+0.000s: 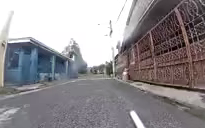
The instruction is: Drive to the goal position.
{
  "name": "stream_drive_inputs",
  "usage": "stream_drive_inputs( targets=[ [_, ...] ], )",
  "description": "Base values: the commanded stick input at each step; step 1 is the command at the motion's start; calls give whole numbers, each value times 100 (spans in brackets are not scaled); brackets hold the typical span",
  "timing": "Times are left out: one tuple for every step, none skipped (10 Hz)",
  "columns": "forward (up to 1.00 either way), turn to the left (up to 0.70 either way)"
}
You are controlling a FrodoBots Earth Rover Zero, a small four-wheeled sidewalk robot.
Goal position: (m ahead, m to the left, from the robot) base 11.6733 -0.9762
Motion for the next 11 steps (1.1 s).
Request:
stream_drive_inputs(
  targets=[
    [50,0],
    [50,0],
    [50,0],
    [50,0],
    [50,0],
    [50,0],
    [50,0],
    [50,0],
    [50,0],
    [50,0],
    [50,0]
  ],
)
